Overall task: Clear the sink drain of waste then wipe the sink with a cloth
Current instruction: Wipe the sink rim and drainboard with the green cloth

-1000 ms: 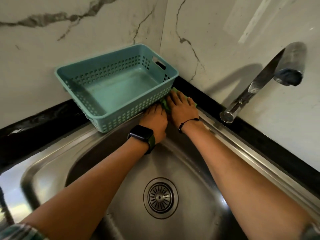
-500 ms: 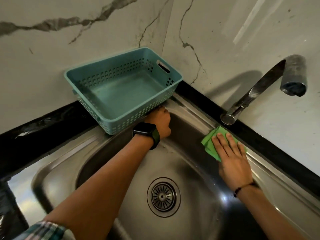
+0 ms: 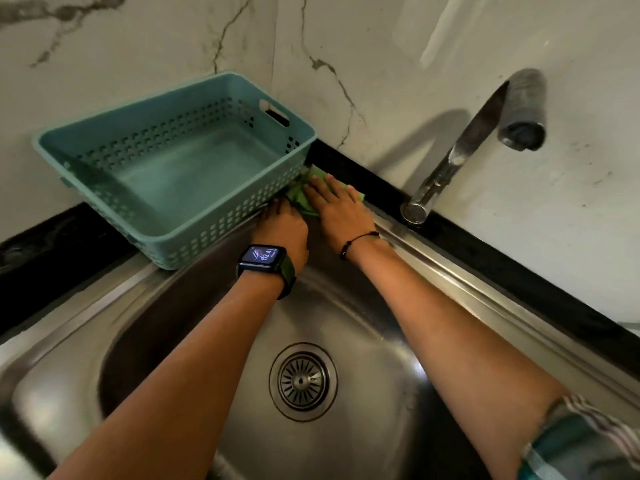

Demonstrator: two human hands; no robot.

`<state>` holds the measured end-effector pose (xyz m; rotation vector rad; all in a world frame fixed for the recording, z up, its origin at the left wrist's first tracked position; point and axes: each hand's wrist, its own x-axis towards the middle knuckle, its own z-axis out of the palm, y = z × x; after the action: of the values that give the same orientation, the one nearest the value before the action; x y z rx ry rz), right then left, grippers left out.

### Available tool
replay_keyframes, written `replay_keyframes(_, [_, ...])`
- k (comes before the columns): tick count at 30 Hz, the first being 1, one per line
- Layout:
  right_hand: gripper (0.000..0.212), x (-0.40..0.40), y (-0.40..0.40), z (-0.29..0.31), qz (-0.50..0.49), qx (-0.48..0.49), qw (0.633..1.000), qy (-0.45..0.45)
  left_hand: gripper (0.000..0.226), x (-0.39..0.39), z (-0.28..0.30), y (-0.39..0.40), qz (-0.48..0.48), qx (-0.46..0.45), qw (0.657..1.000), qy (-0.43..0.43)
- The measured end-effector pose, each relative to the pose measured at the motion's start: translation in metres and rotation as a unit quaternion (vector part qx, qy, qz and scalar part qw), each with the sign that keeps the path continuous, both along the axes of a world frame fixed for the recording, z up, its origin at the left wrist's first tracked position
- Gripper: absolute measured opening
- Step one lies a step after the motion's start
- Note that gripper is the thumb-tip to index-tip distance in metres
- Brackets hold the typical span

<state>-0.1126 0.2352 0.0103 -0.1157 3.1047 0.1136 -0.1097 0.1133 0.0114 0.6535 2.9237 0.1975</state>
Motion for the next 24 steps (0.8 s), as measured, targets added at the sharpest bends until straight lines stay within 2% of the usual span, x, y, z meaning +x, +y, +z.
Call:
replay_keyframes(3, [0.059, 0.030, 0.020, 0.010, -0.021, -0.020, 1.000, 0.008, 0.066, 0.001, 0.002, 0.002, -0.005, -0.022, 1.000, -0.004])
replay_keyframes(6, [0.069, 0.104, 0.058, 0.013, -0.066, -0.017, 0.998, 0.012, 0.058, 0.000, 0.008, 0.000, -0.016, -0.028, 0.999, -0.005])
replay_keyframes(11, [0.073, 0.257, 0.137, 0.021, -0.219, -0.013, 0.975, -0.036, 0.039, 0.015, 0.025, 0.014, 0.002, 0.005, 1.000, -0.025])
replay_keyframes(13, [0.071, 0.294, 0.151, 0.023, -0.286, -0.034, 0.957, -0.040, 0.037, 0.029, 0.030, 0.031, -0.029, 0.041, 0.998, -0.032])
replay_keyframes(16, [0.070, 0.301, 0.152, 0.017, -0.305, -0.032, 0.950, -0.056, 0.039, 0.064, 0.033, 0.069, -0.106, 0.100, 0.987, -0.073])
replay_keyframes(19, [0.074, 0.274, 0.140, 0.010, -0.287, -0.068, 0.955, -0.020, 0.049, 0.100, 0.036, 0.109, -0.170, 0.131, 0.969, -0.119])
replay_keyframes(24, [0.067, 0.217, 0.116, 0.000, -0.217, -0.098, 0.971, -0.009, 0.051, 0.139, 0.031, 0.151, -0.200, 0.163, 0.956, -0.139])
